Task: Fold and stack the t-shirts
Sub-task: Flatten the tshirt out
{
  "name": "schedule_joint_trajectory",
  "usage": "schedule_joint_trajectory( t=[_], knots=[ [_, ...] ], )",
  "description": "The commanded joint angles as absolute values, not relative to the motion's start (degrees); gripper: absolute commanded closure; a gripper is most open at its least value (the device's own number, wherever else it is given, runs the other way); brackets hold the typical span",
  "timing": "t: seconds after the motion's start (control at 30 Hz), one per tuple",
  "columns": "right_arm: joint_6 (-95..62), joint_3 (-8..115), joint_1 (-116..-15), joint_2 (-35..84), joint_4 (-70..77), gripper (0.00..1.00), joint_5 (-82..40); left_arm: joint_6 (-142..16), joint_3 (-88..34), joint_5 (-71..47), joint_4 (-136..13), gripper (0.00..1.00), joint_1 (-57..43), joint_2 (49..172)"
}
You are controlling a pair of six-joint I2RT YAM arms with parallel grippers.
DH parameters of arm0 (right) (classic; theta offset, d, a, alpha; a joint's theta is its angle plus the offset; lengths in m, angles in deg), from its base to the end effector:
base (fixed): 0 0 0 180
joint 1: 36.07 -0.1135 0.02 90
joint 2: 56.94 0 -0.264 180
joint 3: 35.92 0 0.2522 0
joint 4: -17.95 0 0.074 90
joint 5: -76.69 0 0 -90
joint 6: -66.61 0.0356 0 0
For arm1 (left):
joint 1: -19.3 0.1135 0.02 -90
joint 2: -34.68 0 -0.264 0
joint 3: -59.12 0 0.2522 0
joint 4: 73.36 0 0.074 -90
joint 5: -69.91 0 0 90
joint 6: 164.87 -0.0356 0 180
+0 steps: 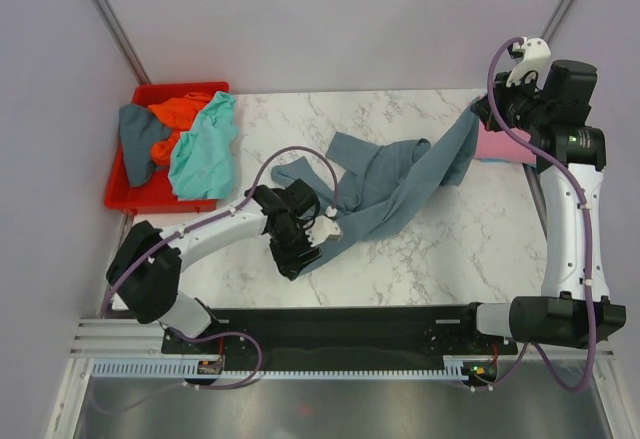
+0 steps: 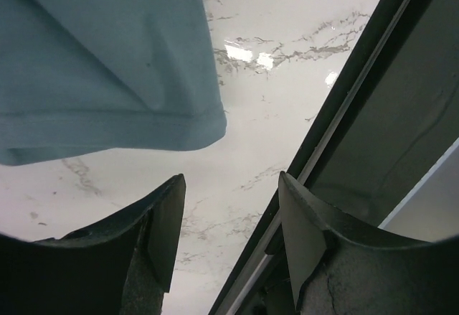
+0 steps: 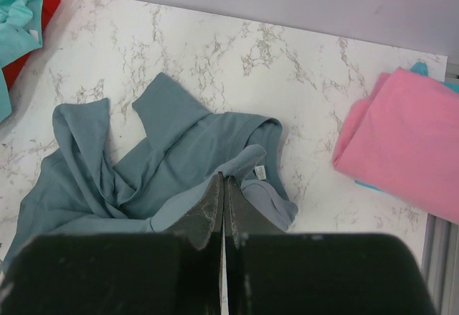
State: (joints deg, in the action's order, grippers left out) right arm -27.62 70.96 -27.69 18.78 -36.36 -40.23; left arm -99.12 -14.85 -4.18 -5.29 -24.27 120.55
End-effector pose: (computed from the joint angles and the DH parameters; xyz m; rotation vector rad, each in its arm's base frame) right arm 0.2674 -0.0231 0.4583 -0.2334 1.9279 0.3173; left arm 0.1864 -0.1908 0.2182 1.6942 2.4547 -0.4548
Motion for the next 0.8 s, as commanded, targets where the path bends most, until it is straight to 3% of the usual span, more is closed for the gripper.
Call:
schedule_joint_trajectory(
  t=[0.0, 0.5, 0.77],
  knots=[
    [-27.08, 73.55, -27.72, 18.82, -33.34, 1.00, -41.43, -99.30, -13.18, -4.79, -8.35, 0.38, -26.75, 122.57],
    [-27.96, 72.76, -27.72, 18.03, -33.95, 1.00, -40.82, -98.77, -13.53, -4.88, -9.41, 0.38, -27.89, 131.53],
    [-28.48, 72.06, -27.72, 17.86, -34.13, 1.00, -40.38, -98.77, -19.77, -4.88, -9.41, 0.38, -28.51, 134.35]
  ],
)
